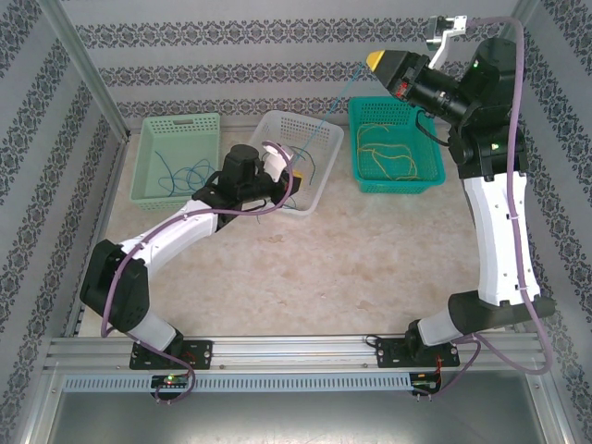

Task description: Untangle the cables

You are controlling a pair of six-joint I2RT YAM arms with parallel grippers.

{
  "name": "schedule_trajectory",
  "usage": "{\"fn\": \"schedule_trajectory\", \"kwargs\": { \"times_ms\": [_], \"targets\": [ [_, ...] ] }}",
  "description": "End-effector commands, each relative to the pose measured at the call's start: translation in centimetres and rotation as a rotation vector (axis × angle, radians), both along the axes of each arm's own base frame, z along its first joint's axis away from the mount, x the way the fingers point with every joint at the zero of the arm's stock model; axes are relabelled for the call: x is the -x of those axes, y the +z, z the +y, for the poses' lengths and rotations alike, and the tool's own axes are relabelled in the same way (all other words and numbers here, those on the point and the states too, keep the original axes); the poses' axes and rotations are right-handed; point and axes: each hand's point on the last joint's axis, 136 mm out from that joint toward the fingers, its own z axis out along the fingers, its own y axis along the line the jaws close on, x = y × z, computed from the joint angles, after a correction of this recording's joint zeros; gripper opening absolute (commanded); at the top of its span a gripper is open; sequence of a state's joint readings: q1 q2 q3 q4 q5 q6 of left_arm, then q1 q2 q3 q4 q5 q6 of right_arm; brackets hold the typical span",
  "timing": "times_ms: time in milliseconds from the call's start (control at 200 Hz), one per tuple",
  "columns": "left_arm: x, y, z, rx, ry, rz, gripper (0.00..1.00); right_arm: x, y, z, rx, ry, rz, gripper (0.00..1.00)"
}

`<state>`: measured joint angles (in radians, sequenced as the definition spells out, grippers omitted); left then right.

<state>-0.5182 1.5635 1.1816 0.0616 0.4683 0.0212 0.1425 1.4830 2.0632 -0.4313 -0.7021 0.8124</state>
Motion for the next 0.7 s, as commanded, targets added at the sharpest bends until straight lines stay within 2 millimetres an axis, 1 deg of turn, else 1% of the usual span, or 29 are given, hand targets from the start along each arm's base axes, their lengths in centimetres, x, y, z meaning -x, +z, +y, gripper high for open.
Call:
{"fn": "schedule_trajectory", "kwargs": {
  "times_ms": [0,80,110,160,245,300,385,485,585,620,649,694],
  "targets": [
    [2.1,-4.8,1.5,-0.137,0.008,0.123,0.0,1.5,4.3,-1.3,-0.02,-0.045,-0.192,0.0],
    [2.0,-4.3,2.3,-0.17,0.035,0.095,0.0,0.8,2.6,-0.8,-0.012,-0.021,-0.149,0.0],
    [1.9,-4.1,2.8,-0.198,0.05,0.085,0.0,0.4,1.7,-0.6,-0.003,-0.014,-0.129,0.0],
    [1.4,-3.8,3.9,-0.263,0.09,0.072,0.0,-0.3,-0.3,-0.3,0.024,-0.011,-0.089,0.0],
    [1.0,-3.7,6.4,-0.41,0.163,0.047,0.0,-1.6,-4.3,0.2,0.051,-0.005,-0.011,0.0],
    [0.6,-3.5,8.5,-0.51,0.222,0.021,0.0,-2.4,-6.8,0.8,0.075,0.014,0.038,0.0],
    [0.0,-3.0,11.8,-0.639,0.314,0.004,0.0,-3.4,-9.9,2.1,0.108,0.037,0.082,0.0],
    [-0.8,-1.9,15.1,-0.742,0.418,-0.011,0.0,-4.0,-12.3,5.0,0.124,0.1,0.106,0.0],
    [-2.0,0.5,18.1,-0.762,0.565,-0.038,0.0,-4.3,-14.7,8.7,0.149,0.177,0.129,0.0],
    [-2.3,1.3,19.0,-0.745,0.616,-0.045,0.0,-4.5,-15.5,10.0,0.156,0.198,0.14,0.04],
    [-2.6,2.0,19.8,-0.725,0.653,-0.047,0.0,-4.5,-16.2,11.0,0.159,0.216,0.147,0.11],
    [-3.1,3.1,21.2,-0.686,0.717,-0.046,0.0,-4.8,-17.2,12.3,0.16,0.239,0.162,0.16]
  ]
}}
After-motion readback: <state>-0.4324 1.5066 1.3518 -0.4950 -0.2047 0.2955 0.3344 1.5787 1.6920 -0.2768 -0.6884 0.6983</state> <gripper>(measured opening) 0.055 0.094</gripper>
